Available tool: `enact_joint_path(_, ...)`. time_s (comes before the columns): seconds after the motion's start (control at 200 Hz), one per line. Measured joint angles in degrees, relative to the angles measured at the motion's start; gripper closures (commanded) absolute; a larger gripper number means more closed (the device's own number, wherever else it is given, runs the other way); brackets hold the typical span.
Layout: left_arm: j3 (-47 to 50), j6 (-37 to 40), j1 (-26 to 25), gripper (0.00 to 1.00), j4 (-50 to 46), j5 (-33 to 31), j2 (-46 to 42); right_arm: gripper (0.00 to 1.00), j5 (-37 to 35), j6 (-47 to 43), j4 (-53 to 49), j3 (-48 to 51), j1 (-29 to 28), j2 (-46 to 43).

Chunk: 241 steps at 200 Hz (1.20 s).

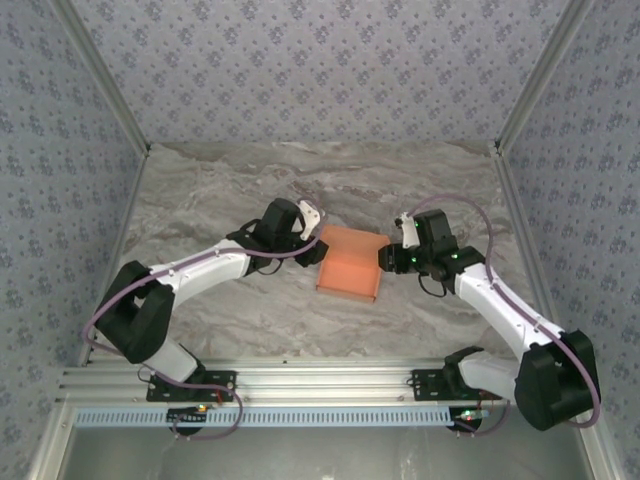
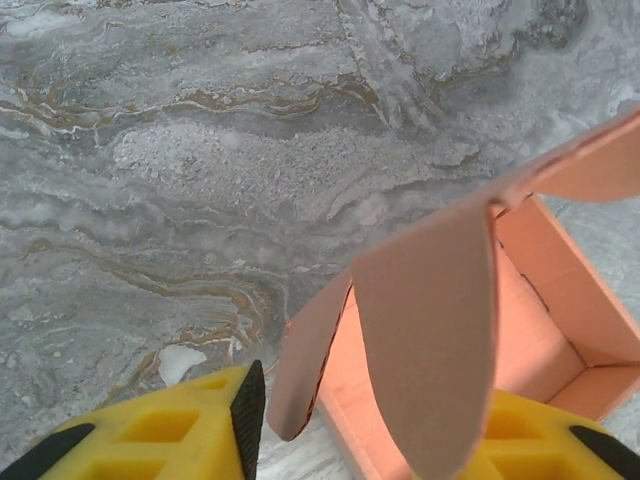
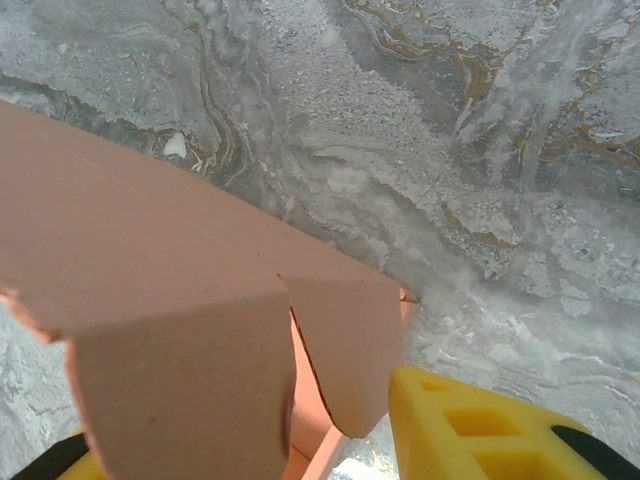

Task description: Fold the paper box

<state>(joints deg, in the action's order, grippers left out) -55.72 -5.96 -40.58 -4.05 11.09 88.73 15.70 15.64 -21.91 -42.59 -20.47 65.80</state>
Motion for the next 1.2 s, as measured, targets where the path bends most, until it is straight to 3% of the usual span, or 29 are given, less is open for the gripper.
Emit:
enact_joint_path(0.255,-0.1,-2.3,-0.8,0.73,0.4,0.0,0.3,0.67,0.6,0.8,2.3,0.0,-0.3,0.6)
enact_joint_path(0.894,-0.6,-8.3,-4.3,0.73,0.5,-0.7,1.6,0.70,-2.1,3.7,3.6,1.3,-3.0,1.2)
enact_joint_path(1.204,2.6,-13.1,-4.8,0.73,5.8,0.3,1.9,0.70,-2.5,4.1,6.0,6.5,-3.6,-0.8)
